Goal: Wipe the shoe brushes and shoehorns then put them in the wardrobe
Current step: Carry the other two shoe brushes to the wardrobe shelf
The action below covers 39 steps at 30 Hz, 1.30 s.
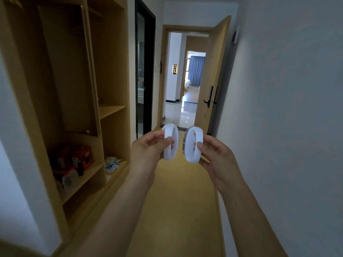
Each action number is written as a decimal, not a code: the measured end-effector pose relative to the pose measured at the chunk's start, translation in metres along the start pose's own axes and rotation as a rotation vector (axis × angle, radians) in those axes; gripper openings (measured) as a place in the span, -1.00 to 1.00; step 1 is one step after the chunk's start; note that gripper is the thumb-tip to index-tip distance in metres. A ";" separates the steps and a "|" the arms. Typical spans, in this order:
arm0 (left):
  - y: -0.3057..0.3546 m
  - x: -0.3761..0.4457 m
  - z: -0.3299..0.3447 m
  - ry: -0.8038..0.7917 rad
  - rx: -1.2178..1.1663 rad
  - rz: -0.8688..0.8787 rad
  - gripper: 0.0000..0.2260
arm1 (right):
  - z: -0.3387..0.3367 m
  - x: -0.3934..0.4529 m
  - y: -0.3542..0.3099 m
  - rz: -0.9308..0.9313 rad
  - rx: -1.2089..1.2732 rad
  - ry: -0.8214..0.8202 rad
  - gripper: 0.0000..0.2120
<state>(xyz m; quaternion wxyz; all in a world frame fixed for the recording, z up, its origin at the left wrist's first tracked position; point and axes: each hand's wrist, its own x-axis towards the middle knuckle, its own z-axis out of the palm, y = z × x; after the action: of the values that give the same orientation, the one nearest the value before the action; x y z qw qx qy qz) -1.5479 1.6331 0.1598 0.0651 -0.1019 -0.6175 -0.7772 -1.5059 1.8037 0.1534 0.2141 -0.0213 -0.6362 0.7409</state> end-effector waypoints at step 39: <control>-0.179 0.788 -0.024 0.562 0.164 0.038 -0.86 | 0.246 0.823 0.249 0.278 0.215 -0.425 -0.69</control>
<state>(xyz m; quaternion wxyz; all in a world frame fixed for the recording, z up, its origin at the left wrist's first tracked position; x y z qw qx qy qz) -2.3554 1.6696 0.1734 0.2561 0.1118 -0.6339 -0.7212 -2.3994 1.8327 0.1609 -0.0269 0.0704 -0.5753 0.8144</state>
